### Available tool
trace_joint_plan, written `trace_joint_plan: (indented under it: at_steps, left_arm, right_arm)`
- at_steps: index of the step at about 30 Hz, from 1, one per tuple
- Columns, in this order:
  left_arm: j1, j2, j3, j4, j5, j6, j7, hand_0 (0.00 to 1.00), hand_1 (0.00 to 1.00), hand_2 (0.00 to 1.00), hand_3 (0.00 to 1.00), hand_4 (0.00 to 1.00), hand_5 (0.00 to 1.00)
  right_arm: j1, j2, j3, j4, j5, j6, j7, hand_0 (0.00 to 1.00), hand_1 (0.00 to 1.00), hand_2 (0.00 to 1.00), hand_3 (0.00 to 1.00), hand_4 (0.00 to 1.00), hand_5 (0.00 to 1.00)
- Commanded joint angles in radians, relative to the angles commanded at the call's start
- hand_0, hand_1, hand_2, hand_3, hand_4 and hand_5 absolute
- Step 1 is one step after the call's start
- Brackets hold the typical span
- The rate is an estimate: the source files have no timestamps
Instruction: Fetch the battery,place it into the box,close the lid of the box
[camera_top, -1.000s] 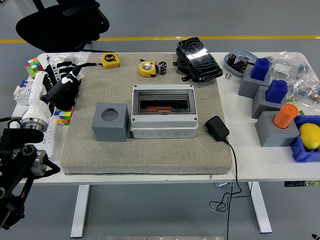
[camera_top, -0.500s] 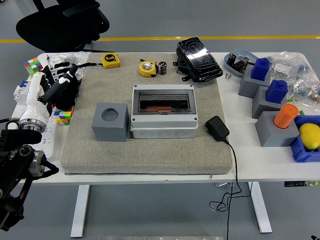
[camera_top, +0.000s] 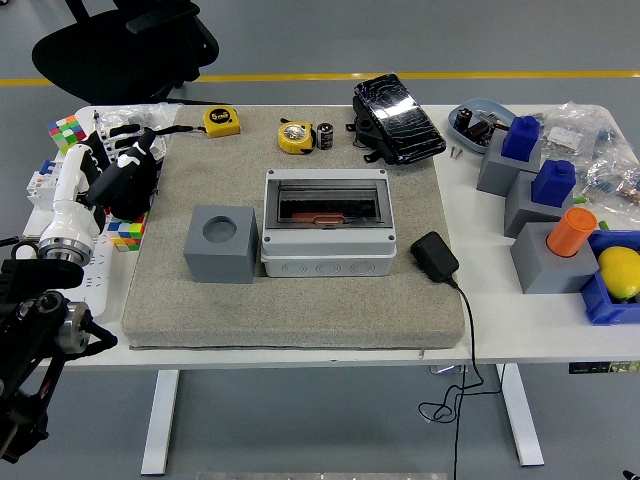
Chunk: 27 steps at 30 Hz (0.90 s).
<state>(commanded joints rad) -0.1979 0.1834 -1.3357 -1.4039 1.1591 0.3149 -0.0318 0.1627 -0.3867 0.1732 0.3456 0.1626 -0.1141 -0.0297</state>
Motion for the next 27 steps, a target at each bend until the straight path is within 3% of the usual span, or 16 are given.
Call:
trace_joint_plan:
  at_steps: [27]
  left_arm:
    - [0.007, 0.001, 0.016, 0.0, 0.004, -0.01, 0.014, 0.545, 0.652, 0.616, 0.624, 0.956, 0.442]
  right_arm:
    - [-0.007, 0.005, 0.004, -0.003, -0.001, -0.002, -0.001, 0.51, 0.623, 0.663, 0.562, 0.944, 0.52]
